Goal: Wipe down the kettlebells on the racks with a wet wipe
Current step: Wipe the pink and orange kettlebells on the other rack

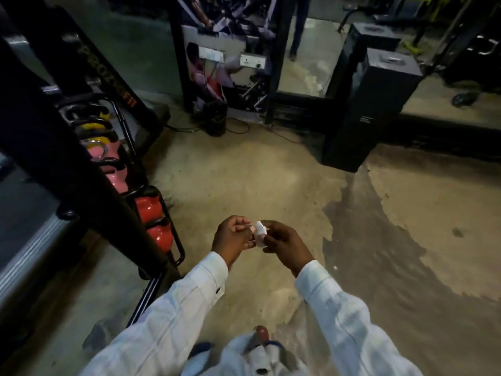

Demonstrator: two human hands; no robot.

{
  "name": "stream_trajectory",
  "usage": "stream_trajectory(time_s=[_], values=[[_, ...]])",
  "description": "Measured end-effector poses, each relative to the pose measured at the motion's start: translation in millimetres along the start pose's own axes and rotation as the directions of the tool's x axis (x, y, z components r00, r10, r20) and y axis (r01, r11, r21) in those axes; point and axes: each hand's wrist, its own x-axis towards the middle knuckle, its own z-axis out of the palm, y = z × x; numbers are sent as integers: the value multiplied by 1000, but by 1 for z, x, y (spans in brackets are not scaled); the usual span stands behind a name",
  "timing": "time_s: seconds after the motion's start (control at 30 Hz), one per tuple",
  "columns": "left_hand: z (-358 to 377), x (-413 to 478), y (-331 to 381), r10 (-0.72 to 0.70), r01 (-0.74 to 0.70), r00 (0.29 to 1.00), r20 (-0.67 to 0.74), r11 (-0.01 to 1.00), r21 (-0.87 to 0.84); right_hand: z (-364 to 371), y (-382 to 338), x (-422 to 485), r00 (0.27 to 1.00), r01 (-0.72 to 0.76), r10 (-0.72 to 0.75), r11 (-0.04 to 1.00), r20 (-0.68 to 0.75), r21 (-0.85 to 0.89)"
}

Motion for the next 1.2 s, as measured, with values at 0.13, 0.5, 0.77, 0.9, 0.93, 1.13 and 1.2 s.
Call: stream_trajectory(time_s=[0.13,0.5,0.77,0.9,0.93,1.13,1.2], values=[[1,55,37,32,-41,988,-149,997,-58,-9,-32,85,987,-5,12,999,159,-44],[-84,183,103,144,-183,854,-500,983,-30,56,-98,287,927,-66,57,998,371,13],[-152,199,139,297,-183,579,-759,955,234,148,-135,398,752,-40,98,994,651,-102],[-174,203,162,313,-206,388,-867,946,250,206,-149,435,578,82,116,977,808,-199],[-179,204,165,315,-201,310,-897,944,262,219,-153,441,521,120,122,969,845,-214],[-201,197,169,299,-1,-130,-945,953,302,279,-180,442,279,394,57,904,958,-169],[-214,195,161,250,20,-178,-952,968,250,298,-186,431,217,484,-5,869,976,-103]])
